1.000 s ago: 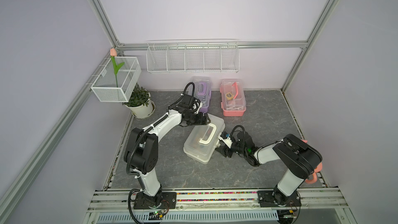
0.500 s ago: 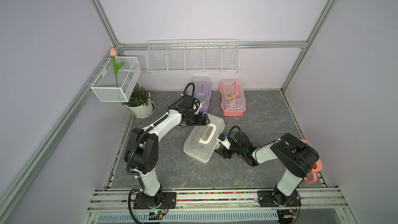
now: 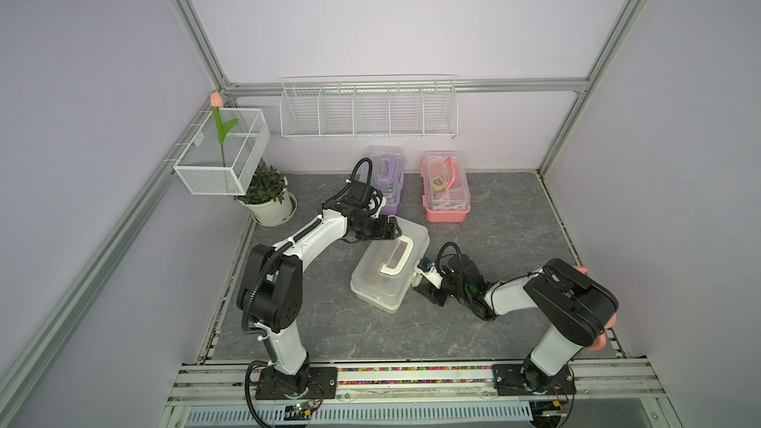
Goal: Close toolboxes
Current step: Fasten the toolbox latch on the toolbox.
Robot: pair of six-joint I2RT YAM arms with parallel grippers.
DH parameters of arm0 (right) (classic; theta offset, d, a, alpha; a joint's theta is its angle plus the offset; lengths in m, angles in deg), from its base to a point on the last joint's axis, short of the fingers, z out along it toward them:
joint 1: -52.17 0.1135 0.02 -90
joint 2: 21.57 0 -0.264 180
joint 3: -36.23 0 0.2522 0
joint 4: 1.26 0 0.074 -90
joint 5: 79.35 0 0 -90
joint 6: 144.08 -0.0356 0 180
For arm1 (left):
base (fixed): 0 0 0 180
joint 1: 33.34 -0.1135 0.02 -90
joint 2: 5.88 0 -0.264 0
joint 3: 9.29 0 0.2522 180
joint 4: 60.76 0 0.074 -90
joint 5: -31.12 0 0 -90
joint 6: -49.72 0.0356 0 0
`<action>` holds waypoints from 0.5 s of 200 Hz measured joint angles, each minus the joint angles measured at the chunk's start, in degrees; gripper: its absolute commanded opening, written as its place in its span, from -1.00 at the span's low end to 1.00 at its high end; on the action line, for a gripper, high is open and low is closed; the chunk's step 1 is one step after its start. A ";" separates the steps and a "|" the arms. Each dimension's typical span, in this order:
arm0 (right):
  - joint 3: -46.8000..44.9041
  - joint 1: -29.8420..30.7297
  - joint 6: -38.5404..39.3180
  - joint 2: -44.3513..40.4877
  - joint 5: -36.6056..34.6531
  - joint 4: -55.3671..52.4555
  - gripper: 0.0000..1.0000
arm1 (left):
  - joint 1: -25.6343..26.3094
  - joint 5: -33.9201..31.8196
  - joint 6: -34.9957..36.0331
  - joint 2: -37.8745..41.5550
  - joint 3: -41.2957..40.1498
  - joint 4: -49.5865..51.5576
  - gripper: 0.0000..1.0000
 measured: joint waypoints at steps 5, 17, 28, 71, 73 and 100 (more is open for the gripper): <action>-0.35 0.00 -0.04 -0.57 -0.17 -0.20 0.02 | 0.00 0.00 0.00 0.00 -0.04 -0.04 0.73; -1.38 0.00 -0.37 -2.21 -0.61 -0.57 0.02 | 0.00 0.00 0.00 0.00 -0.17 -0.24 0.73; -2.43 0.00 -0.74 -3.96 -1.05 -0.76 0.02 | 0.00 0.02 0.00 0.00 -0.22 -0.37 0.73; -5.29 -0.04 -3.30 -9.49 -2.05 -1.01 0.02 | -0.02 0.13 -0.02 0.00 -0.52 -1.16 0.73; -5.38 -0.04 -3.50 -9.64 -2.08 -0.94 0.02 | -0.02 0.13 -0.02 0.00 -0.55 -1.22 0.73; -5.92 -0.04 -5.11 -10.54 -2.10 -0.37 0.02 | -0.02 0.13 -0.02 0.00 -0.66 -1.66 0.72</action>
